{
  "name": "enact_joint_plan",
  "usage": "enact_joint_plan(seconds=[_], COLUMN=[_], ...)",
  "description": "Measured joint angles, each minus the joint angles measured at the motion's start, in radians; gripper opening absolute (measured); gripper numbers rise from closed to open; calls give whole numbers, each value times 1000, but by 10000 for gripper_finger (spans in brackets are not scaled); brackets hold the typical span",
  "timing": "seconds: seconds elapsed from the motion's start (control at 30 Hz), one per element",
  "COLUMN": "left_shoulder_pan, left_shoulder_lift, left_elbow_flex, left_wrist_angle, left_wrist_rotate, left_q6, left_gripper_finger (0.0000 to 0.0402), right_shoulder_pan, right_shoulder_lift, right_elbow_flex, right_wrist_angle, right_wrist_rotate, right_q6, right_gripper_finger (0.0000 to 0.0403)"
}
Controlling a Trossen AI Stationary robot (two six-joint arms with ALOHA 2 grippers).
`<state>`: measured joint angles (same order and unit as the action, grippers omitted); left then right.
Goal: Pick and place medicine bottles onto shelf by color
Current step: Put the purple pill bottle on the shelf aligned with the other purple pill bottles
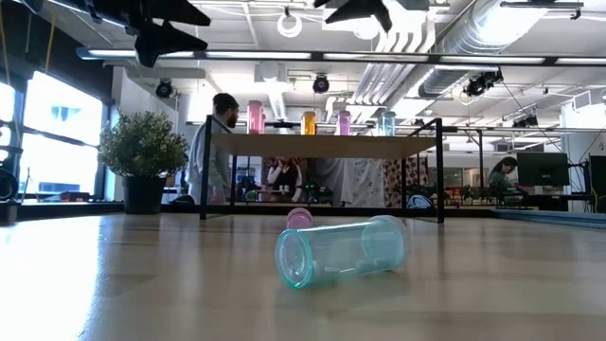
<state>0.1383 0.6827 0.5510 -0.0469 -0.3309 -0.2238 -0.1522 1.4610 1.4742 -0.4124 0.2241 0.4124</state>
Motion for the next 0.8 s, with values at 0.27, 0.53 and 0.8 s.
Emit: enact_joint_plan(seconds=[0.27,0.53,0.8], left_shoulder_pan=[0,-3,-3], left_shoulder_lift=[1,1,1], left_elbow_flex=[0,0,0], left_wrist_angle=[-176,-322,-331], left_wrist_rotate=[41,41,41], left_q6=[-178,-302,-349], left_gripper_finger=[241,241,241], right_shoulder_pan=[133,209,254], right_shoulder_lift=[2,112,251], right_elbow_flex=[-1,-1,-1], right_wrist_angle=[-265,-336,-321], right_wrist_rotate=[-49,-93,-176], right_q6=[404,604,610], right_gripper_finger=[158,158,158])
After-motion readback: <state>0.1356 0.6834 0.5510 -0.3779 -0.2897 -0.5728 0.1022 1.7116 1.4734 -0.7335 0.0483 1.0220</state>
